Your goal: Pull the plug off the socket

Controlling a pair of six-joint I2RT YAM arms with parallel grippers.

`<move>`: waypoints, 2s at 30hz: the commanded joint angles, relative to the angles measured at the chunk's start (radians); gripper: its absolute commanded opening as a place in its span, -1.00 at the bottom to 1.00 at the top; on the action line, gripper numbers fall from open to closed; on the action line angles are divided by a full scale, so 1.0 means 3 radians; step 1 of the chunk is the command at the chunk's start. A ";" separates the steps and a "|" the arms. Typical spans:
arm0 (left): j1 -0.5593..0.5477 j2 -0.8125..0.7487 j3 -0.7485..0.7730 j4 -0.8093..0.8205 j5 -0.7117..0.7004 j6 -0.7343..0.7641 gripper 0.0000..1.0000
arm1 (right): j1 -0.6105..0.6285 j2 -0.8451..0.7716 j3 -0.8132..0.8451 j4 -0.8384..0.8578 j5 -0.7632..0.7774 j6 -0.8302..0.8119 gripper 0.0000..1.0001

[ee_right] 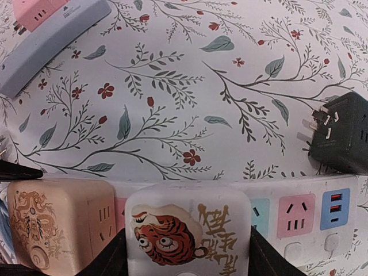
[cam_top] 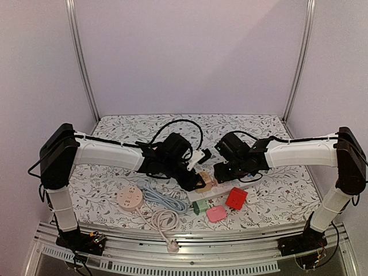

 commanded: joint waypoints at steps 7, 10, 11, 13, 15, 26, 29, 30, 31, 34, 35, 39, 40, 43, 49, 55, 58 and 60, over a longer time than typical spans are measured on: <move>-0.0077 0.0094 0.0012 -0.0102 0.0034 -0.0026 -0.17 | -0.0141 -0.0110 -0.0243 0.0350 -0.0230 0.0117 -0.36; -0.0079 0.0085 0.0002 -0.0097 0.0045 -0.0031 -0.17 | -0.0280 -0.0210 -0.0382 0.0481 -0.0410 0.0221 -0.38; -0.0079 0.0083 0.0000 -0.0097 0.0045 -0.0034 -0.17 | -0.0313 -0.0230 -0.0409 0.0507 -0.0454 0.0251 -0.39; -0.0078 0.0078 -0.0006 -0.0094 0.0045 -0.0035 -0.17 | -0.0329 -0.0264 -0.0417 0.0508 -0.0451 0.0271 -0.39; -0.0077 0.0078 -0.0006 -0.0090 0.0045 -0.0037 -0.18 | -0.0325 -0.0263 -0.0411 0.0495 -0.0455 0.0268 -0.39; -0.0081 0.0130 0.0042 -0.0066 0.0102 -0.0048 -0.20 | -0.0104 -0.0165 -0.0145 0.0124 -0.0025 0.0138 -0.42; -0.0079 0.0139 0.0045 -0.0056 0.0116 -0.0065 -0.21 | -0.0009 -0.0095 -0.0048 0.0005 0.0093 0.0107 -0.44; -0.0077 0.0136 0.0043 -0.0052 0.0115 -0.0066 -0.21 | 0.0018 -0.0068 -0.0021 -0.0026 0.0118 0.0103 -0.44; -0.0077 0.0135 0.0041 -0.0051 0.0116 -0.0067 -0.21 | 0.0049 -0.0055 0.0003 -0.0052 0.0157 0.0101 -0.45; -0.0077 0.0134 0.0033 -0.0037 0.0119 -0.0075 -0.21 | 0.0131 -0.0011 0.0060 -0.0134 0.0276 0.0097 -0.45; -0.0079 0.0138 0.0030 -0.0034 0.0121 -0.0077 -0.22 | 0.0155 0.0001 0.0076 -0.0155 0.0313 0.0096 -0.45; -0.0077 0.0140 0.0030 -0.0026 0.0131 -0.0075 -0.22 | 0.0190 0.0054 0.0133 -0.0249 0.0424 0.0109 -0.46; -0.0077 0.0139 0.0030 -0.0029 0.0129 -0.0077 -0.22 | 0.0189 0.0058 0.0141 -0.0254 0.0422 0.0117 -0.46; -0.0081 0.0129 0.0022 -0.0036 0.0122 -0.0073 -0.23 | 0.0191 0.0023 0.0137 -0.0241 0.0386 0.0125 -0.45; -0.0079 0.0128 0.0002 -0.0037 0.0121 -0.0081 -0.24 | 0.0129 -0.0118 0.0076 -0.0158 0.0251 0.0135 -0.45; -0.0080 0.0115 -0.0001 -0.0034 0.0117 -0.0082 -0.24 | -0.0092 -0.0267 -0.0131 0.0051 -0.0101 0.0249 -0.45; -0.0073 0.0118 -0.0001 -0.0036 0.0116 -0.0082 -0.24 | -0.0139 -0.0315 -0.0190 0.0108 -0.0156 0.0296 -0.45; -0.0077 0.0119 -0.0001 -0.0036 0.0121 -0.0081 -0.24 | -0.0137 -0.0306 -0.0172 0.0065 -0.0147 0.0299 -0.45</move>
